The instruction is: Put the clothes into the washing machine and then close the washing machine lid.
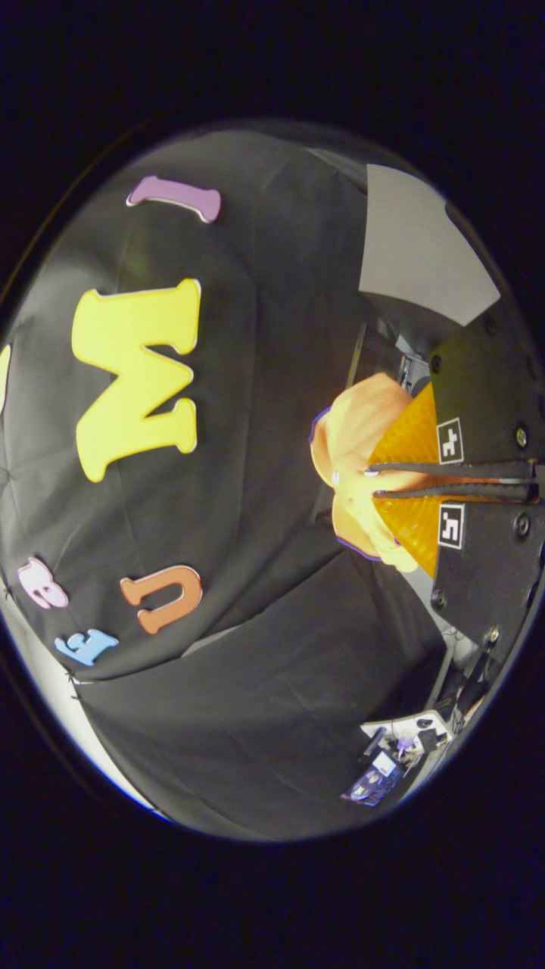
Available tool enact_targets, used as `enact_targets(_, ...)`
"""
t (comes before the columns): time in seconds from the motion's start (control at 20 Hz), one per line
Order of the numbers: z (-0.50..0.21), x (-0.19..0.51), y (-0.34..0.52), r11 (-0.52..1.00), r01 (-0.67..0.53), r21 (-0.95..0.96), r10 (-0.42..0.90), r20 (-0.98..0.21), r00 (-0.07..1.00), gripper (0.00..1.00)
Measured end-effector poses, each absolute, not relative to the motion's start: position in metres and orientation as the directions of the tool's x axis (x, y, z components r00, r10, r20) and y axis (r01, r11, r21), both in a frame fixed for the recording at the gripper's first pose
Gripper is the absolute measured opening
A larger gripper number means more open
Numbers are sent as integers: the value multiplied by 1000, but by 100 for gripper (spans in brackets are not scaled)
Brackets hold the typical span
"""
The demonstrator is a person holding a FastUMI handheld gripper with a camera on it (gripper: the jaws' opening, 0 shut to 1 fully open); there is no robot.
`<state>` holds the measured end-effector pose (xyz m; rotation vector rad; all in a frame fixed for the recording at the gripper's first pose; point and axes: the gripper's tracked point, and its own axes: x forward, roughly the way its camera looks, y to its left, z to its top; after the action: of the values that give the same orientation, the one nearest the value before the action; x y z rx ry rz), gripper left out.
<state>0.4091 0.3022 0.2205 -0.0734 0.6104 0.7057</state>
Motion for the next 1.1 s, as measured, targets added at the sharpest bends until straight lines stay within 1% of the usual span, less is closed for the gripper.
enact_targets(0.5,160,417,342,752,-635,174,580,-633,513,6)
enact_targets(0.8,92,432,349,786,-592,177,523,-700,486,6)
enact_targets(1.1,35,448,351,819,-544,183,477,-743,470,6)
